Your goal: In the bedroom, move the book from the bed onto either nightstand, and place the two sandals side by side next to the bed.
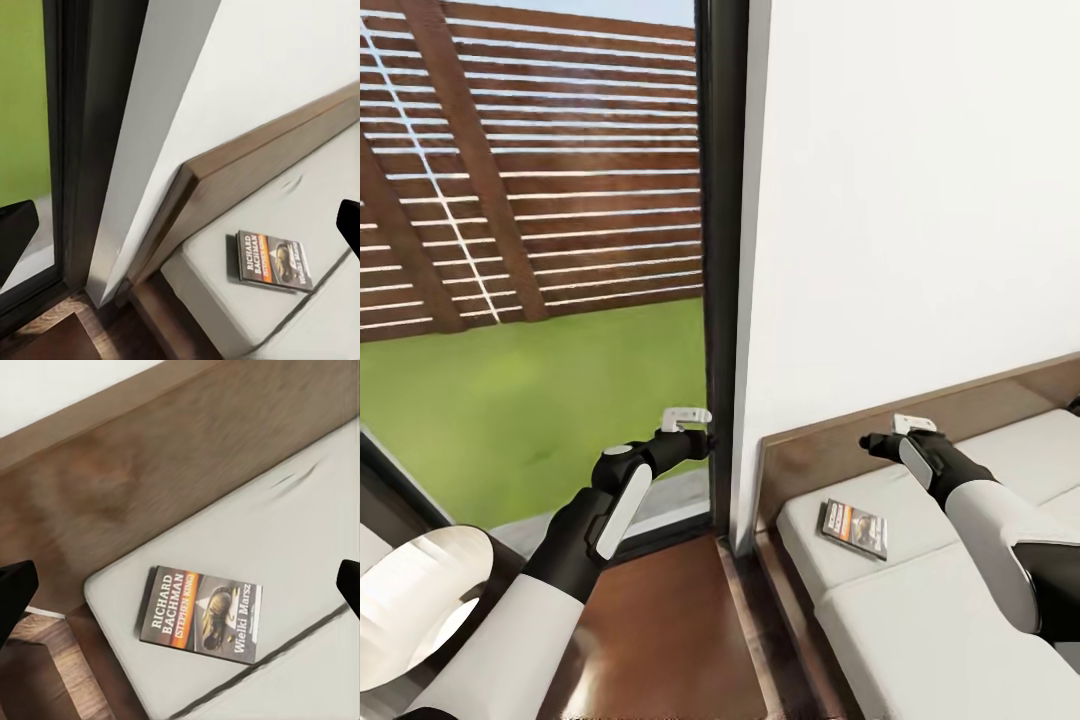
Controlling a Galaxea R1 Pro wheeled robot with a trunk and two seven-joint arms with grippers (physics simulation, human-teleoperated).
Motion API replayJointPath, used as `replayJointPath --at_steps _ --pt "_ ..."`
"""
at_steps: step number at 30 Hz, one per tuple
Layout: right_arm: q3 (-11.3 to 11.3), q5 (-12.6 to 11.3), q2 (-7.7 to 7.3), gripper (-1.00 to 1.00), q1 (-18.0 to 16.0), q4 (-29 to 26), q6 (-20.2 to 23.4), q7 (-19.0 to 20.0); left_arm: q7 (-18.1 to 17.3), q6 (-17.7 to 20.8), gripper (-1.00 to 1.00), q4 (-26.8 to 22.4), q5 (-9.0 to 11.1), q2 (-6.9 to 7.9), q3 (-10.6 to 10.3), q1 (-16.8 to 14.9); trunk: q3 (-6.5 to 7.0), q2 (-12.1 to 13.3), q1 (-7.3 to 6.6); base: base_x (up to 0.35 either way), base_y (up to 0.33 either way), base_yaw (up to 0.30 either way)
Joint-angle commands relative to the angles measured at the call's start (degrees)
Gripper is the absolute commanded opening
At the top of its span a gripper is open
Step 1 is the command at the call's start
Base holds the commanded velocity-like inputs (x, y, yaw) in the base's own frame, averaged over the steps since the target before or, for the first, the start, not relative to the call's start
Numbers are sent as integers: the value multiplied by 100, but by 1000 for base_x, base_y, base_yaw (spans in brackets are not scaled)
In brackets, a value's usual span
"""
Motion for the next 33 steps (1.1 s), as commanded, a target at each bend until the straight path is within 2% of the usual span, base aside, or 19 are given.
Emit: replayJointPath --at_steps 1,6,13,17,33 --pt "18 -52 -3 100 -3 -10 24 -21 -12 29 100 -4 6 -2 5 -5 -21 -12 3 0 0 0" --pt "-4 -58 -11 100 -3 -8 -121 -24 -12 29 100 -4 11 -2 5 -4 -67 -12 3 0 0 0" --pt "-342 -156 -13 100 2 6 -344 -29 -12 24 100 -4 7 -2 5 -4 -132 -12 3 0 0 0" --pt "-406 -166 -13 100 5 6 -362 -31 -12 23 100 -4 8 -2 5 -4 -168 -12 3 0 0 0" --pt "-426 -164 -13 100 6 0 -360 -31 -12 24 100 -6 16 -2 2 1 -315 -12 3 0 0 0"
